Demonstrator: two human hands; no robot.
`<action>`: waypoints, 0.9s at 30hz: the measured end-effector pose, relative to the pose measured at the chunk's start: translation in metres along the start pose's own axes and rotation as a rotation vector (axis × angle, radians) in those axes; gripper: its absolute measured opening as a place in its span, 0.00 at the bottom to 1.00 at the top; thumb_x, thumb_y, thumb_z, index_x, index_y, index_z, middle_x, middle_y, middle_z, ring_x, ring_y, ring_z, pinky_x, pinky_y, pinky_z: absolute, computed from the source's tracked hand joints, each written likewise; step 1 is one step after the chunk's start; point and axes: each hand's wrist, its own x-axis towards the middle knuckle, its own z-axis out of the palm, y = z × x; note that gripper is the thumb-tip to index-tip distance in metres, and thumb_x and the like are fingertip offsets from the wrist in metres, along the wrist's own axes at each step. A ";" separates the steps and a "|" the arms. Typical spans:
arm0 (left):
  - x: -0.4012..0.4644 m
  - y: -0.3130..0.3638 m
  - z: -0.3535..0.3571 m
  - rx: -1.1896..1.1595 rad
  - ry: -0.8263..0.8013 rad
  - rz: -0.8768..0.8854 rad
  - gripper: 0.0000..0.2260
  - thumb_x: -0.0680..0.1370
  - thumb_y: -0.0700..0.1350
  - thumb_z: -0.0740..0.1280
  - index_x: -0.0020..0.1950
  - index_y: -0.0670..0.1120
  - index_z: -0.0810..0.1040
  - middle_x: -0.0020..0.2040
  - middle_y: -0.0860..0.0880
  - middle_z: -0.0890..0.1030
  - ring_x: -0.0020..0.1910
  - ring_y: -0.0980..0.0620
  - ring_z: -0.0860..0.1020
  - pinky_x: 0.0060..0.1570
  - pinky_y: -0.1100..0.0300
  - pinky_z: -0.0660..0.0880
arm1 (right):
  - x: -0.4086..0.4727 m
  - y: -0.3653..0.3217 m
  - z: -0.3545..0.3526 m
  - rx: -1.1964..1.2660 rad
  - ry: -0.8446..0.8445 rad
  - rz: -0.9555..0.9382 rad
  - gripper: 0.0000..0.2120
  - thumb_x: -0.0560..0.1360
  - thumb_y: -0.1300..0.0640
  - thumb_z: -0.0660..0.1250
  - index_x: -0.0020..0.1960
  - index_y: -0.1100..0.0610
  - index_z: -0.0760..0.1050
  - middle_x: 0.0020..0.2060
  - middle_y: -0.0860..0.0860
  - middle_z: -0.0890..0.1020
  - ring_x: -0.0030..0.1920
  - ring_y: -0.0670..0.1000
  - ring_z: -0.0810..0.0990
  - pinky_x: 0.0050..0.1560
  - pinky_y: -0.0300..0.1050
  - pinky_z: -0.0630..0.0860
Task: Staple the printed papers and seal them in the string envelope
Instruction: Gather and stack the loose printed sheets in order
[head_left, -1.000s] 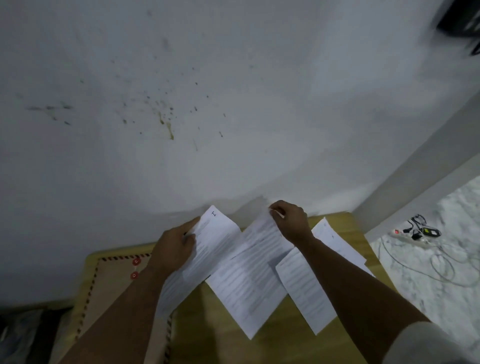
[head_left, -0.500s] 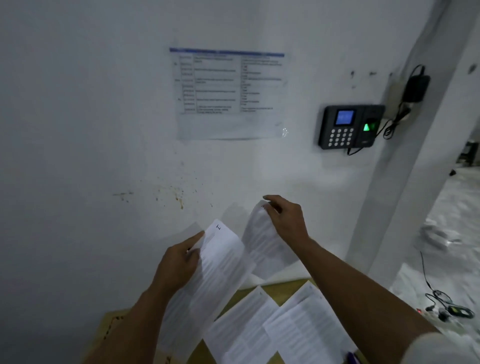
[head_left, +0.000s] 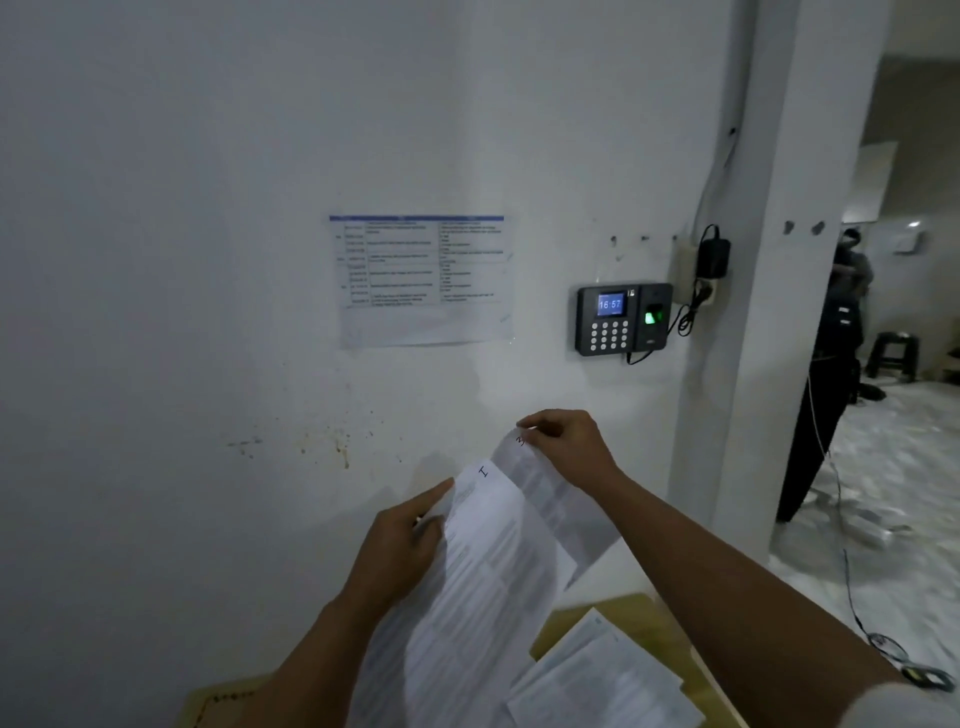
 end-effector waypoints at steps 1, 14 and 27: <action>0.001 0.005 0.003 -0.004 0.003 0.009 0.25 0.81 0.38 0.66 0.72 0.63 0.71 0.59 0.82 0.72 0.61 0.78 0.72 0.63 0.78 0.67 | -0.002 -0.003 -0.001 0.057 -0.025 0.010 0.05 0.74 0.60 0.75 0.49 0.54 0.87 0.41 0.48 0.88 0.45 0.46 0.86 0.51 0.41 0.81; 0.009 0.039 0.016 -0.004 -0.059 0.110 0.23 0.83 0.43 0.66 0.73 0.65 0.68 0.61 0.81 0.71 0.62 0.76 0.73 0.62 0.76 0.70 | -0.008 -0.013 -0.035 0.126 -0.089 0.197 0.04 0.76 0.61 0.73 0.49 0.59 0.85 0.45 0.52 0.87 0.44 0.44 0.82 0.48 0.36 0.74; 0.018 0.053 0.025 0.024 -0.044 0.047 0.17 0.82 0.44 0.68 0.69 0.58 0.79 0.57 0.62 0.83 0.50 0.64 0.81 0.53 0.66 0.80 | -0.013 -0.014 -0.050 0.214 -0.375 0.429 0.06 0.80 0.56 0.66 0.48 0.52 0.82 0.44 0.50 0.83 0.44 0.50 0.80 0.45 0.47 0.76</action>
